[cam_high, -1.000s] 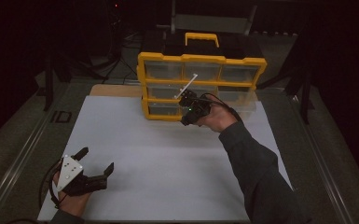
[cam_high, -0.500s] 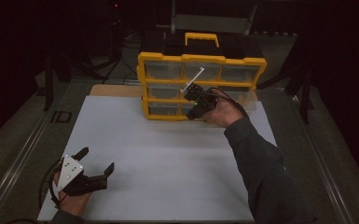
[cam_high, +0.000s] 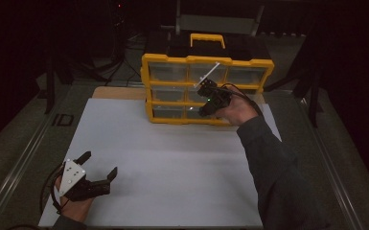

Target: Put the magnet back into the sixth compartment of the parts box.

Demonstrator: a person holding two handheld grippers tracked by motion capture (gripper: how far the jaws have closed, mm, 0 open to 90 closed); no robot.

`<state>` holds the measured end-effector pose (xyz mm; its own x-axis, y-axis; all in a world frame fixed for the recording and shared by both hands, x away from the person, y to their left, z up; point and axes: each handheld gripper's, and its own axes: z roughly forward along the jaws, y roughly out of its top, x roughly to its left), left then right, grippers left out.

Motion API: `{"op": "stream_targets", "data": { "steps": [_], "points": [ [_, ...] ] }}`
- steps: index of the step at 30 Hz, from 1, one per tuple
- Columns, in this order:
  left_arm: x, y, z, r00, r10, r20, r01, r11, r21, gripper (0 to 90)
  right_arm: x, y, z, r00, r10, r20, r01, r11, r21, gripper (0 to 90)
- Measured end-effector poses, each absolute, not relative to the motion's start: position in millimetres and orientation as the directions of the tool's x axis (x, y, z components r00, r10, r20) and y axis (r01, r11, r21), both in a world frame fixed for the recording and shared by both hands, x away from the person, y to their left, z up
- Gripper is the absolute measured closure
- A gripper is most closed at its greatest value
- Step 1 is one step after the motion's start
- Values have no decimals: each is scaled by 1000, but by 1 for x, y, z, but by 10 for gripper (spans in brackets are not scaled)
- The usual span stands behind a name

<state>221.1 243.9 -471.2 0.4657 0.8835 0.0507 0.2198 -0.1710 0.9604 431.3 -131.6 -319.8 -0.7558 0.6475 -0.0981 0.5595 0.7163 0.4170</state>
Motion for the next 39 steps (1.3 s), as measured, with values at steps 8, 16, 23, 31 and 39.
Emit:
{"op": "stream_targets", "data": {
  "steps": [8, 16, 23, 31, 39],
  "points": [
    [221, 244, -471, 465, 884, 50, 218, -169, 961, 0, 435, -145, -306, -733, 674, -90, 578, 687, 439, 633],
    [221, 244, -471, 465, 884, 51, 218, -171, 961, 0, 439, -157, -297, -706, 703, -84, 601, 658, 454, 633],
    [221, 244, -471, 465, 884, 50, 218, -169, 961, 0, 443, -165, -289, -684, 724, -84, 618, 637, 460, 633],
    [221, 244, -471, 465, 884, 51, 218, -170, 961, 0, 447, -175, -283, -661, 746, -85, 635, 616, 466, 633],
    [221, 243, -471, 466, 883, 52, 219, -172, 960, 0, 453, -186, -281, -639, 765, -83, 653, 596, 468, 633]
  ]
}}
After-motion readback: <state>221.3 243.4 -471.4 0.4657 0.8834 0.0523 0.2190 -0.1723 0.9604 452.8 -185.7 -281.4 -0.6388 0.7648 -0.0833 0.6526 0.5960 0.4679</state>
